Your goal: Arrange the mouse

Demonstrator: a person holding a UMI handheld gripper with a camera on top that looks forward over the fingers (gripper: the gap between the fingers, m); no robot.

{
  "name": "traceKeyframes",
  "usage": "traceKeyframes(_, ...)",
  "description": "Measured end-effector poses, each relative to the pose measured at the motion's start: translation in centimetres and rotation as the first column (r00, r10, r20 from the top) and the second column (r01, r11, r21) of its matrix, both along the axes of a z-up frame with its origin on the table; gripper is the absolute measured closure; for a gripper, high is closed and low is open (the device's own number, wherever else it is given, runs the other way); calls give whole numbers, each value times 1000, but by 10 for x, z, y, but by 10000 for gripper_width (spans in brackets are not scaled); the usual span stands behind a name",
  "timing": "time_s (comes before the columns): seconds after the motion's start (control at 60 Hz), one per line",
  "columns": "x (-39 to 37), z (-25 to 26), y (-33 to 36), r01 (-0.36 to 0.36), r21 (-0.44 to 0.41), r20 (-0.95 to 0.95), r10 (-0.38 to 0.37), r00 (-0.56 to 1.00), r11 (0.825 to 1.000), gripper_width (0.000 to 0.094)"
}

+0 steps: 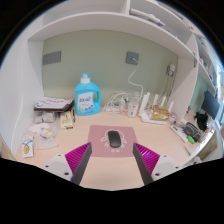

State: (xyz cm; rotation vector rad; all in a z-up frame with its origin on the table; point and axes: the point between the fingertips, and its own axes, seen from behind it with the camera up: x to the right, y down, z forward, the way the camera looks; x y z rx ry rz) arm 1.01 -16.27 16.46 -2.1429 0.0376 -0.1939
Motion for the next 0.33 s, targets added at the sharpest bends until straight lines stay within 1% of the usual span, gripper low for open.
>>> traceKeyframes(0.167,-6,2,-37,11,-11,4,-11,1000,1000,90)
traceKeyframes(0.333,-8,5,-49,12,-15,7,-11,1000,1000,90)
